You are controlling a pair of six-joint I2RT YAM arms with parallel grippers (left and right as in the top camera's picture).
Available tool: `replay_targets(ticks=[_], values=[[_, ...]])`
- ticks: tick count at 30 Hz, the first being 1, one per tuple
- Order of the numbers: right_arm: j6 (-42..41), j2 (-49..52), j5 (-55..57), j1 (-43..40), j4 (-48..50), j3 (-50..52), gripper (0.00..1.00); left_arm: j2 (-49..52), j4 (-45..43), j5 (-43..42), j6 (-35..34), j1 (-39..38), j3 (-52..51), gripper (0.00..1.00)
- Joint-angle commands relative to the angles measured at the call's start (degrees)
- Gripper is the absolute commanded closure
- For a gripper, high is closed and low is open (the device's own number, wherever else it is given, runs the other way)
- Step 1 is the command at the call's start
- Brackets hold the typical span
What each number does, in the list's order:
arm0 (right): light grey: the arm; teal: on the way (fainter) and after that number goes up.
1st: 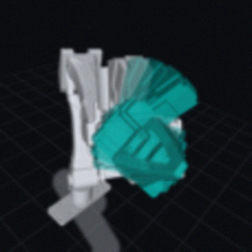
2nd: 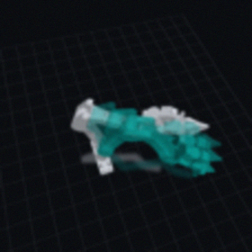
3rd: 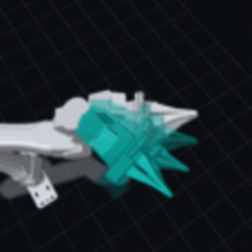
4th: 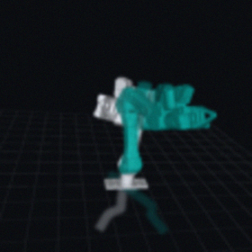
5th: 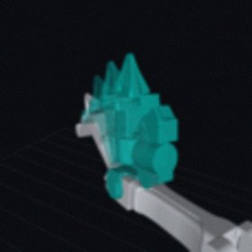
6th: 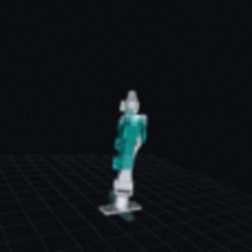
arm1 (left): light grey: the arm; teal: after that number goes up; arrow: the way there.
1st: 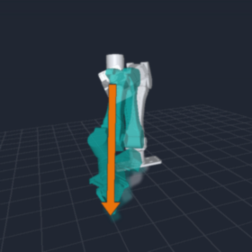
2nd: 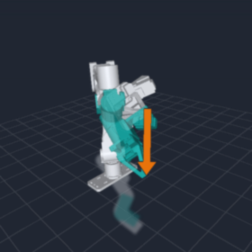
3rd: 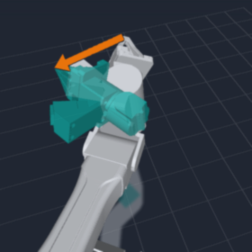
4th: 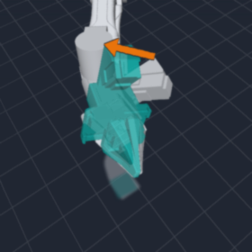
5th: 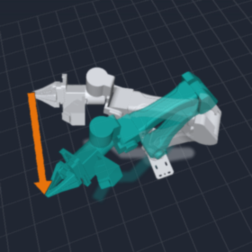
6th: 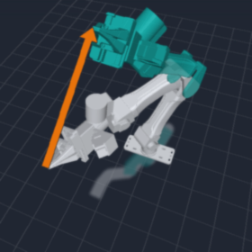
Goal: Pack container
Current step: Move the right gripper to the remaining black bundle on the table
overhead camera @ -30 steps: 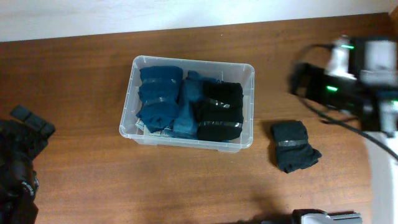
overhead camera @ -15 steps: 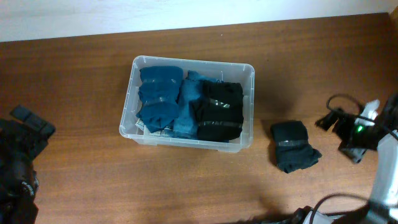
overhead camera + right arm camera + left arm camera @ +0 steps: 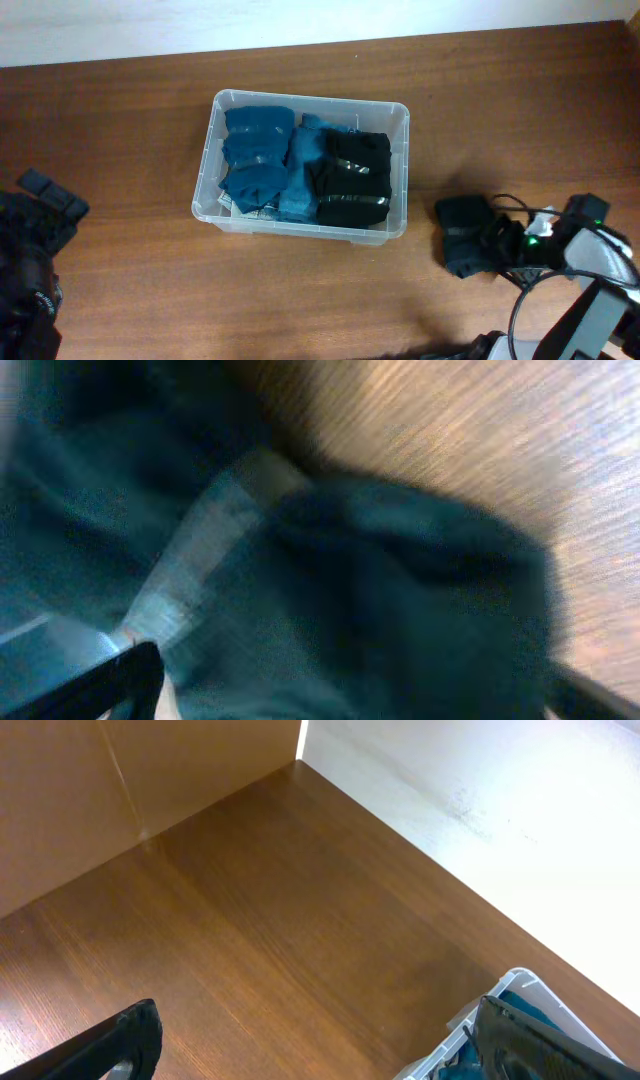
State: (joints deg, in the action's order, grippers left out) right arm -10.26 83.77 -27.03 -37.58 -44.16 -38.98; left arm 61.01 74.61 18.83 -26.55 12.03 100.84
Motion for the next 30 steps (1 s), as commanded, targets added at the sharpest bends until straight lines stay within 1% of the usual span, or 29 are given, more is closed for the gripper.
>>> replay_targets(ticks=[1,2,5,6,7,9,14,15,17,19,20,21,23,26,27,28,29,30], values=[[0.8,0.6,-1.9,3.1,5.9,4.6,0.08,0.0,0.1,0.0,0.9,0.2,0.4,0.01],[0.8,0.6,-1.9,3.6,6.8,5.2,0.15,0.0,0.1,0.0,0.9,0.2,0.4,0.01],[0.9,0.6,-2.7,3.8,6.6,5.4,0.51,0.0,0.1,0.0,0.9,0.2,0.4,0.01],[0.9,0.5,-3.4,3.8,6.4,5.2,0.59,0.0,0.1,0.0,0.9,0.2,0.4,0.01],[1.1,0.4,-4.8,3.8,5.7,4.8,0.65,0.0,0.1,0.0,0.9,0.2,0.4,0.01],[1.9,-0.3,-8.0,3.8,3.6,3.5,0.69,0.0,0.1,0.0,0.9,0.2,0.4,0.01],[4.8,-6.3,-17.1,3.8,-6.6,-4.4,0.71,0.0,0.1,0.0,0.9,0.2,0.4,0.01],[5.6,-9.1,-20.2,3.9,-9.9,-7.9,0.72,0.0,0.1,0.0,0.9,0.2,0.4,0.01],[5.6,-12.1,-22.3,4.3,-12.5,-11.5,0.73,0.0,0.1,0.0,0.9,0.2,0.4,0.01],[5.3,-15.7,-24.7,5.3,-14.6,-16.2,0.77,0.0,0.1,0.0,0.9,0.2,0.4,0.01],[5.1,-17.3,-26.2,6.0,-15.0,-18.6,0.78,0.0,0.1,0.0,0.9,0.2,0.4,0.01],[2.9,-19.5,-27.3,7.6,-14.9,-22.4,0.79,0.0,0.1,0.0,0.9,0.2,0.4,0.01],[-1.4,-21.4,-27.5,10.4,-13.8,-26.9,0.80,0.0,0.1,0.0,0.9,0.2,0.4,0.01],[-5.2,-22.8,-27.5,15.5,-9.2,-31.3,0.80,0.0,0.1,0.0,0.9,0.2,0.4,0.01],[-5.8,-23.0,-26.6,17.0,-7.9,-32.2,0.79,0.0,0.1,0.0,0.9,0.2,0.4,0.00],[-6.3,-23.0,-24.5,18.3,-7.5,-33.1,0.72,0.0,0.1,0.0,0.9,0.2,0.4,0.01],[-6.4,-22.9,-22.2,18.8,-7.7,-33.6,0.68,0.0,0.1,0.0,0.9,0.2,0.4,0.01],[-6.3,-22.6,-17.8,18.9,-8.4,-33.6,0.59,0.0,0.1,0.0,0.9,0.2,0.4,0.01]])
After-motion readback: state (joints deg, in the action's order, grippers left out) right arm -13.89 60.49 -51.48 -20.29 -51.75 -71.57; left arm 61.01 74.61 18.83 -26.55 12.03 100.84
